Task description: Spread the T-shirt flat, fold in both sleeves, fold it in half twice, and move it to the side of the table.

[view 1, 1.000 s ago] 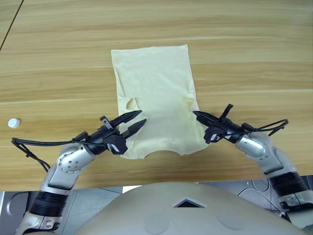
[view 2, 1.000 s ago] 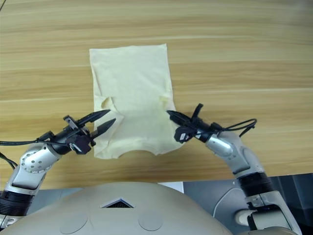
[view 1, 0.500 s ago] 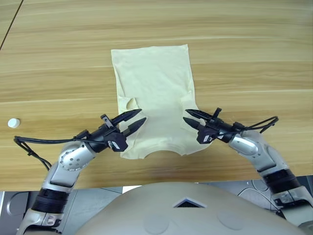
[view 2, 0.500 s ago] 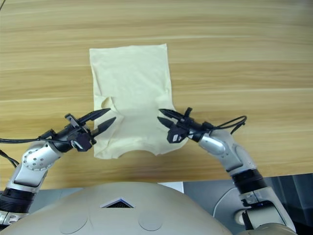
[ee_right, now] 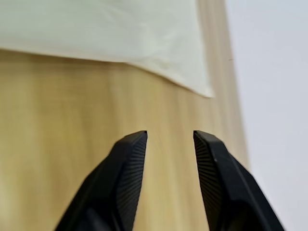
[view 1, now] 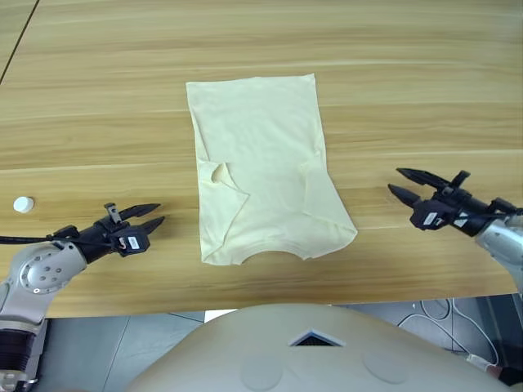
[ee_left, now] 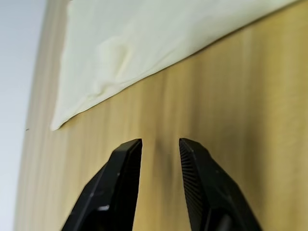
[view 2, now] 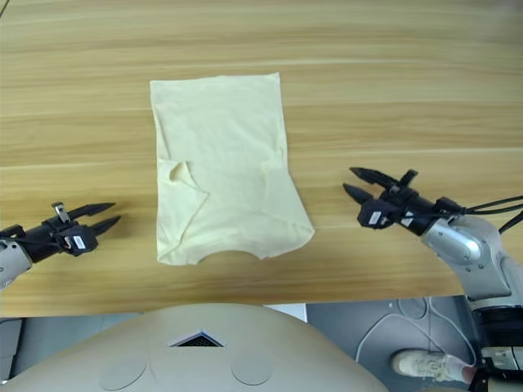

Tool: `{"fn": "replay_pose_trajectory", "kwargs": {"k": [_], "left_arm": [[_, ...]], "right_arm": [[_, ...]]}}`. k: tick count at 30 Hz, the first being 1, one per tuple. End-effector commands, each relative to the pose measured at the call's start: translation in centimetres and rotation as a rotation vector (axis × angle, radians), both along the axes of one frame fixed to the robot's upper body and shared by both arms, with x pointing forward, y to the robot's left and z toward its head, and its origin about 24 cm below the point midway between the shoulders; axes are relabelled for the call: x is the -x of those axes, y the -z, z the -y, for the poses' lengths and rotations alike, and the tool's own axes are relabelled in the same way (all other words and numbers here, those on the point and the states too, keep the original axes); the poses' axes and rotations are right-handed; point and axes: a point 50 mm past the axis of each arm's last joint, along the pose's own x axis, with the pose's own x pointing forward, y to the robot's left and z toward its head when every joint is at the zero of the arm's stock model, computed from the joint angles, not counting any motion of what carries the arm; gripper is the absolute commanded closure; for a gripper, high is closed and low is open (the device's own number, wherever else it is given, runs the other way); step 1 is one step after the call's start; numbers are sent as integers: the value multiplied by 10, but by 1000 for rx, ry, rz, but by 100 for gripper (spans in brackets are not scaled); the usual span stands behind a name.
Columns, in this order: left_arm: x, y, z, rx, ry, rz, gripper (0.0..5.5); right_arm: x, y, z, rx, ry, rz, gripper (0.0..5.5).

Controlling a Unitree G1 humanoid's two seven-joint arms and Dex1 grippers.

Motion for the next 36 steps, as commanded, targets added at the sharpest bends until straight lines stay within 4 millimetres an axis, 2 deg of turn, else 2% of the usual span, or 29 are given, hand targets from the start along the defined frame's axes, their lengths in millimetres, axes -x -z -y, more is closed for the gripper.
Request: {"fn": "replay_pose_trajectory", "kwargs": {"k": [1,3,5,11,17,27,36], "left_arm": [[10,7,34,26,197,-83,404],[20,9,53,57,301,-140,404],[21,12,60,68,333,-161,404],[23,17,67,84,361,-195,404],[22,19,66,80,352,-193,404],[23,22,60,92,308,-198,549],[22,20,67,144,303,-167,550]], "right_arm": [[20,18,1,80,-34,-150,374],[24,19,-2,76,-45,-154,374],[26,21,-3,69,-46,-154,374],[24,21,-3,61,-49,-143,374],[22,20,-6,47,-63,-127,374],[33,27,-24,-7,-187,-193,369],[19,35,-37,-6,-263,-185,369]]}}
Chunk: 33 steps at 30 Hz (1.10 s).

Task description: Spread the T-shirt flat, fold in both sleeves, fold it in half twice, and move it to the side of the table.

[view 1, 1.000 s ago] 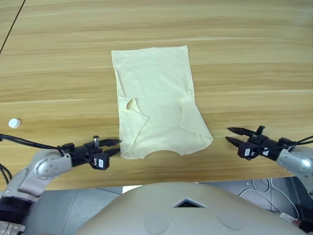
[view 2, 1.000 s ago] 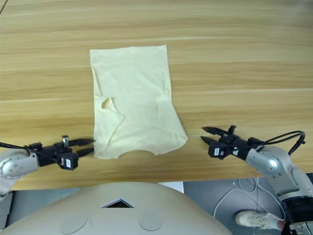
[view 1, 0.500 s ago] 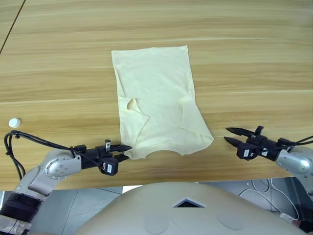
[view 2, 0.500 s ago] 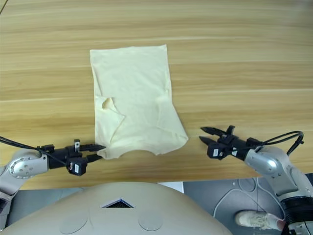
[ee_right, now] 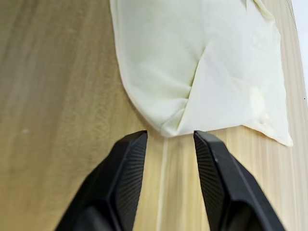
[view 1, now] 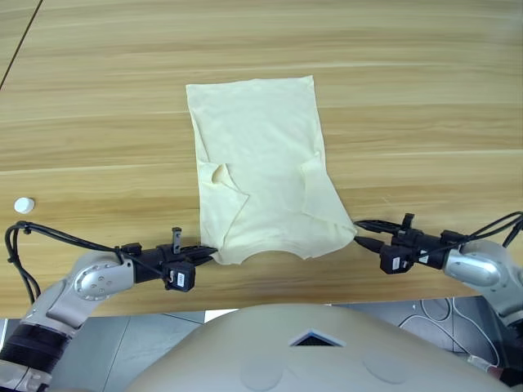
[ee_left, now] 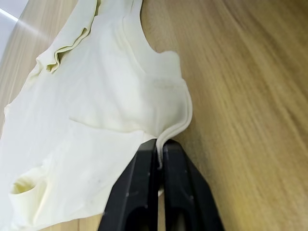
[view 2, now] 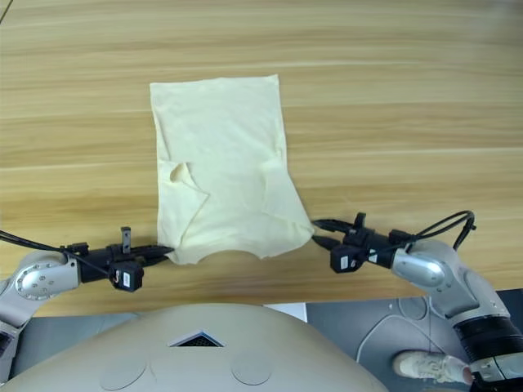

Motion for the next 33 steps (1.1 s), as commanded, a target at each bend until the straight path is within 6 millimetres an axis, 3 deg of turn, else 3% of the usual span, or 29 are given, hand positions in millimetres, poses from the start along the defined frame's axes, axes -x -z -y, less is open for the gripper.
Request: {"fn": "replay_pose_trajectory", "kwargs": {"k": [1,8,18,21,29,33], "left_arm": [[1,3,4,8,-5,-8,550],[0,4,8,24,-7,-2,550],[-1,5,7,31,-22,-4,550],[-1,7,5,44,-40,-21,550],[38,3,9,202,-109,-170,550],[18,-10,11,289,-179,-53,550]], "right_arm": [[-4,8,-4,13,-27,-11,369],[-11,13,-10,-4,-39,7,369],[-9,11,-11,-47,-22,37,547],[-1,8,-10,-69,-10,38,547],[42,-7,-5,-144,99,-32,547],[30,-16,-6,-200,150,29,547]]}}
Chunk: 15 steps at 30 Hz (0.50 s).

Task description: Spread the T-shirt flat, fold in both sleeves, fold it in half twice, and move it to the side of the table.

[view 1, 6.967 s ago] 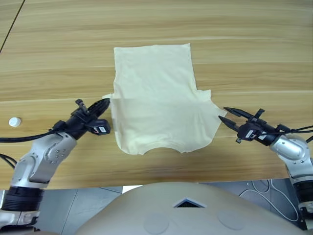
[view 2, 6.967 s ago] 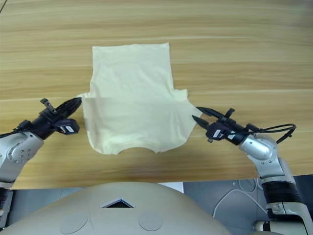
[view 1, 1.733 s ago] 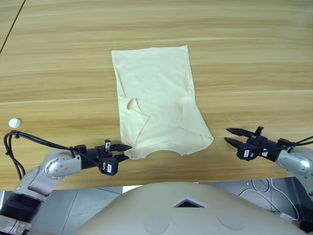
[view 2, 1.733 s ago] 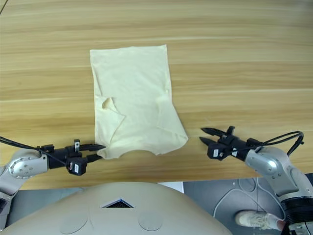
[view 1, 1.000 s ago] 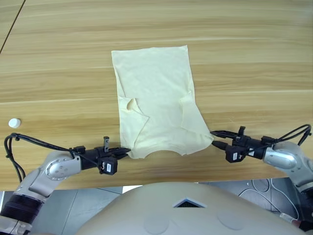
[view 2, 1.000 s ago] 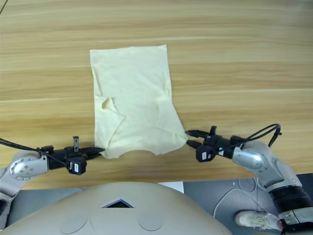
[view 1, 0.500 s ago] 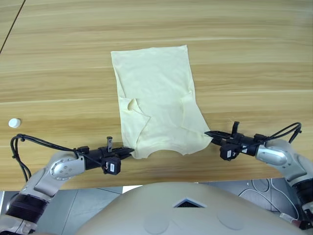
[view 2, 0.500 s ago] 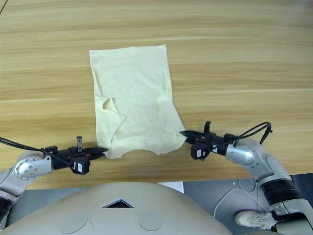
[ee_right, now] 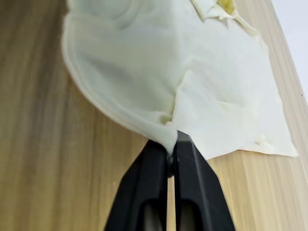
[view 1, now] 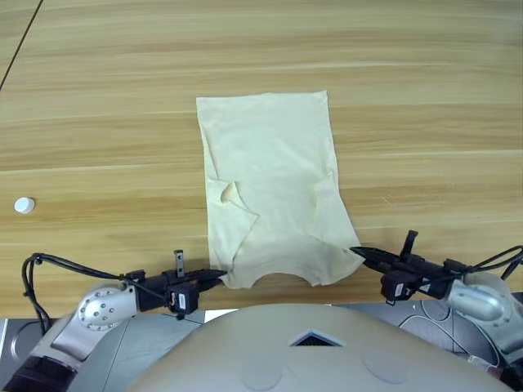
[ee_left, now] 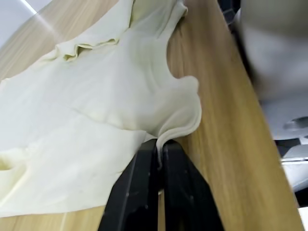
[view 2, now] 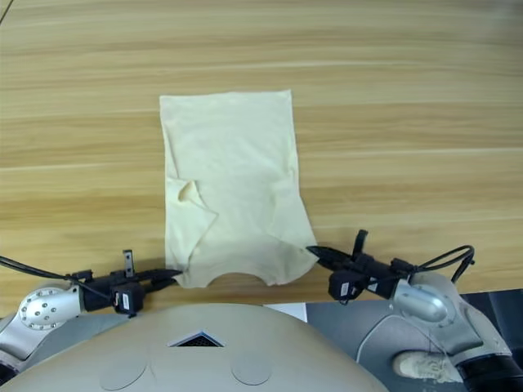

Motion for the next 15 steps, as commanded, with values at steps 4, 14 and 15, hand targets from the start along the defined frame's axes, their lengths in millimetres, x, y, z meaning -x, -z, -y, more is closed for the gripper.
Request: {"fn": "replay_pose_trajectory", "kwargs": {"k": [4,14,15], "left_arm": [[-63,-34,-3,128,-220,329,550],[-183,-39,-2,34,-509,613,550],[-193,-39,-2,19,-539,633,550]], "right_arm": [[-48,-18,-5,-63,73,186,547],[-164,-36,-35,-115,239,522,547],[-175,-36,-39,-113,257,539,547]]}}
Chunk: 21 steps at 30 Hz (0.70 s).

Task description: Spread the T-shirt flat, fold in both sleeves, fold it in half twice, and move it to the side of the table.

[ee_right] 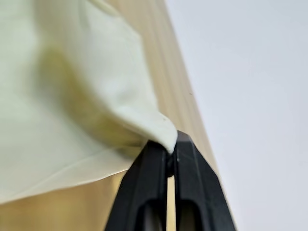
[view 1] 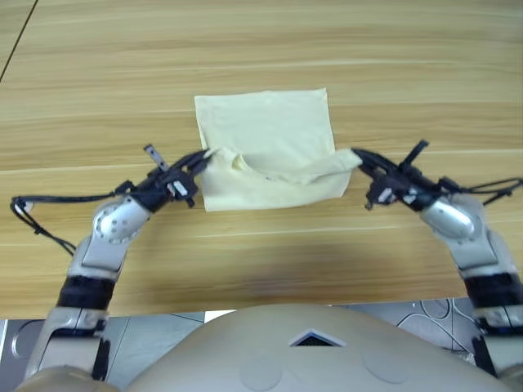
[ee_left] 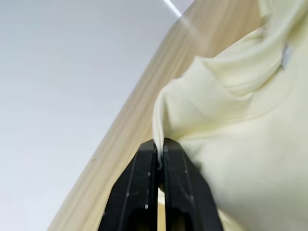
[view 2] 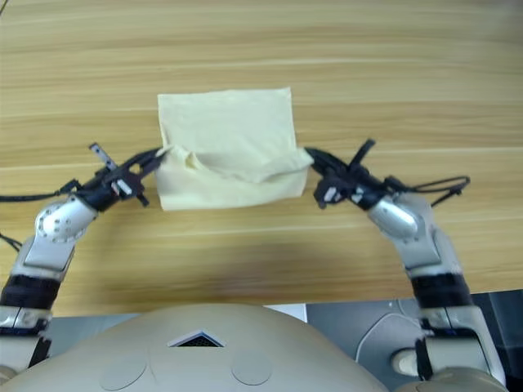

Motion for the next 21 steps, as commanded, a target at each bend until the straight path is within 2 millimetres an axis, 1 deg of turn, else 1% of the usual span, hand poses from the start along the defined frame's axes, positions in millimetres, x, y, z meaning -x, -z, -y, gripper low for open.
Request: {"fn": "replay_pose_trajectory", "kwargs": {"k": [1,3,8,12,15,18,19,20,21], "left_arm": [[-39,-2,0,-34,-103,57,550],[-56,0,5,-48,-128,70,550],[-76,3,17,-49,-133,89,550],[-87,11,23,-64,-156,65,550],[-95,14,19,-80,-215,58,550],[-98,16,16,-77,-258,48,550],[-99,18,14,-78,-275,37,515],[-100,20,13,-87,-298,24,508],[-101,22,12,-94,-318,10,487]], "right_arm": [[-40,-4,-12,0,74,70,547],[-60,-5,-16,3,128,95,547],[-88,-5,-23,-2,197,122,547],[-101,-4,-30,-10,226,135,547],[-109,-1,-35,-3,247,126,547],[-114,3,-41,14,260,109,547],[-116,5,-42,23,268,102,550],[-117,7,-43,30,279,95,550],[-118,8,-44,37,289,91,516]]}}
